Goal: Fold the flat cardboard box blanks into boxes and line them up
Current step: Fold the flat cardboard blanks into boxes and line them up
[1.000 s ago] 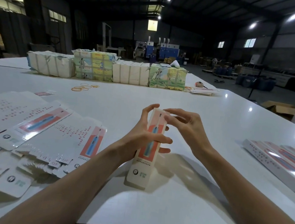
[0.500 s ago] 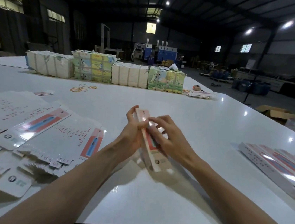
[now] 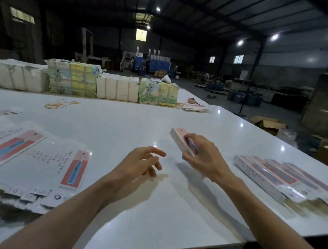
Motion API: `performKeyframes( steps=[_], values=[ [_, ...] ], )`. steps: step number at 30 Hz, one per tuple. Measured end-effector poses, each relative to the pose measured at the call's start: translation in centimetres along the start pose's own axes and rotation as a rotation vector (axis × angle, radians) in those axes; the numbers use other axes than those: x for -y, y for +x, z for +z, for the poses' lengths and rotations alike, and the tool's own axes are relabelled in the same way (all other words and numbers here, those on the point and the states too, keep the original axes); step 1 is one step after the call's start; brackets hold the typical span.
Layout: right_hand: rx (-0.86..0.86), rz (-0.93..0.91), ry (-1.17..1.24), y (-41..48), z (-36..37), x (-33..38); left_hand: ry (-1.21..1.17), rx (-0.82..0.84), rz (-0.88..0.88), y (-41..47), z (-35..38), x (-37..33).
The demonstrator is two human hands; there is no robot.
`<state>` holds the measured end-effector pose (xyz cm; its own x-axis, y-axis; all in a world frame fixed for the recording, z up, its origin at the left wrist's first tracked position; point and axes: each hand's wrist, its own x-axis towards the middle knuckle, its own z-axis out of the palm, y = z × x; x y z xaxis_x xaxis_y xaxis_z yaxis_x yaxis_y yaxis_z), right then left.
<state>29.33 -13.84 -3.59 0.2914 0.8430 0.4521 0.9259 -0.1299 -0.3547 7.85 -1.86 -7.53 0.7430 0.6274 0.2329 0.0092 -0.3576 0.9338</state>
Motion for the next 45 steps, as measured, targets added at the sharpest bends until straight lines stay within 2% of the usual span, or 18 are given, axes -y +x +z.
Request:
performKeyframes(
  steps=[4,6,8,12,18,22,27,31,35,38,40,43,45],
  values=[
    [0.06,0.165,-0.156,-3.1,-2.6,-5.0,0.096,0.073,0.011,0.4,-0.4,0.4],
    [0.079,0.226,-0.325,-4.7,-3.4,-7.1,0.117,0.084,0.02,0.6,-0.7,0.9],
    [0.056,0.252,-0.477,-6.1,-4.1,-8.6,0.134,0.089,0.028,0.8,-0.8,1.1],
    [0.0,0.261,-0.605,-7.7,-6.0,-10.4,0.137,0.113,0.031,0.9,-0.6,1.4],
    [-0.006,0.329,-0.612,-9.3,-7.9,-11.8,0.156,0.107,0.037,0.7,-0.3,0.8],
    [-0.015,0.209,-0.583,-7.2,-6.6,-9.6,0.167,0.104,0.035,0.4,-0.1,0.5],
    [-0.073,-0.087,-0.476,-0.9,-1.7,-0.8,0.125,0.056,0.01,0.1,-0.3,0.3],
    [-0.032,-0.124,-0.334,0.9,3.1,4.7,0.112,-0.055,0.031,-0.1,-0.3,-0.2],
    [-0.005,-0.109,-0.251,0.6,7.1,5.1,0.125,-0.076,0.001,-0.8,0.2,-0.3],
    [-0.082,-0.086,-0.238,1.0,7.5,4.0,0.275,-0.135,-0.041,-0.5,-0.3,-1.0],
    [-0.08,-0.082,-0.236,1.0,7.5,3.6,0.422,-0.142,-0.15,-0.3,-1.6,-2.1],
    [-0.059,-0.079,-0.193,1.0,7.8,3.8,0.766,-0.069,-0.367,-0.3,-5.1,-3.2],
    [-0.043,-0.087,-0.168,1.3,7.8,3.8,1.006,-0.101,-0.482,-0.9,-7.6,-3.7]
  ],
)
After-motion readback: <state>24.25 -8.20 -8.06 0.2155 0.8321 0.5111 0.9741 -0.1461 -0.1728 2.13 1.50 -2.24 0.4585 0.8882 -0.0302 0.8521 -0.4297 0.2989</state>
